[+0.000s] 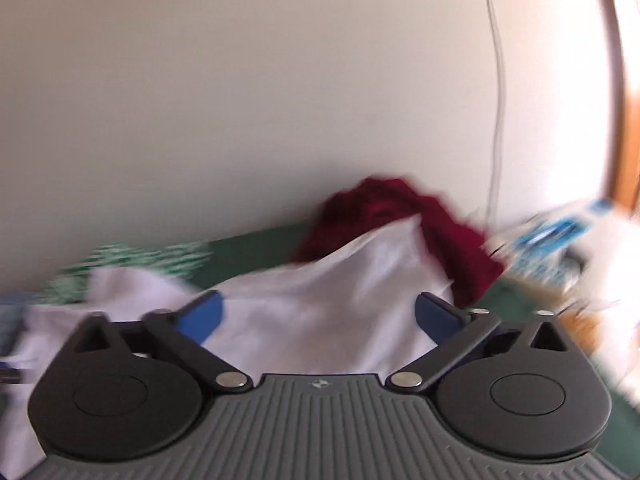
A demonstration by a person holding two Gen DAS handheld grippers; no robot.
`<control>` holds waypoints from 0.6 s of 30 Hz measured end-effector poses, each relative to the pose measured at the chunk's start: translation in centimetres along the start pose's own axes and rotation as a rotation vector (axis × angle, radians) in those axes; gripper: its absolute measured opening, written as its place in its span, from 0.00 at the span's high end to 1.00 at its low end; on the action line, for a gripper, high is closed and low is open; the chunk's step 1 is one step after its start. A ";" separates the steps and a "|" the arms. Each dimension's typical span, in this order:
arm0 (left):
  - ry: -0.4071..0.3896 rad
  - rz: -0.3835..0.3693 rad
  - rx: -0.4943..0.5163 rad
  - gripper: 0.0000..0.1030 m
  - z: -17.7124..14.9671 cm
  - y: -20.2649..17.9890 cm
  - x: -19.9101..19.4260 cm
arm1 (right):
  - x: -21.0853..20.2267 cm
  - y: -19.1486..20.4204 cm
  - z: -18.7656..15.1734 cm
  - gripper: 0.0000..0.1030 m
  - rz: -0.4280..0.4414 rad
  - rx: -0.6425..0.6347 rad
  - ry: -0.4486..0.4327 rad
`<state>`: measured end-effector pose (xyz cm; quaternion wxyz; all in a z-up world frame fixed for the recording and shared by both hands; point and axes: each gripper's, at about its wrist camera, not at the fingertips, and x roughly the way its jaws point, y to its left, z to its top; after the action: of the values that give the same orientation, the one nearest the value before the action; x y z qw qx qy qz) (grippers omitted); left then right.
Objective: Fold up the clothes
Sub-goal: 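Pull the T-shirt hem with both grippers to spread it flat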
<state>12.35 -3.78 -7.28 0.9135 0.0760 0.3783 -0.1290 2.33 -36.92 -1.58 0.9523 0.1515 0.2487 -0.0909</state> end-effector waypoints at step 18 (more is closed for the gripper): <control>0.071 0.246 0.025 0.85 -14.8 -3.9 -9.6 | -8.1 -6.2 -11.1 0.91 0.018 -0.069 0.262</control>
<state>-5.26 -2.35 -10.97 0.9074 0.1378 0.3966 -0.0179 -11.14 -38.26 -8.28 0.9172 0.1312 0.3725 -0.0531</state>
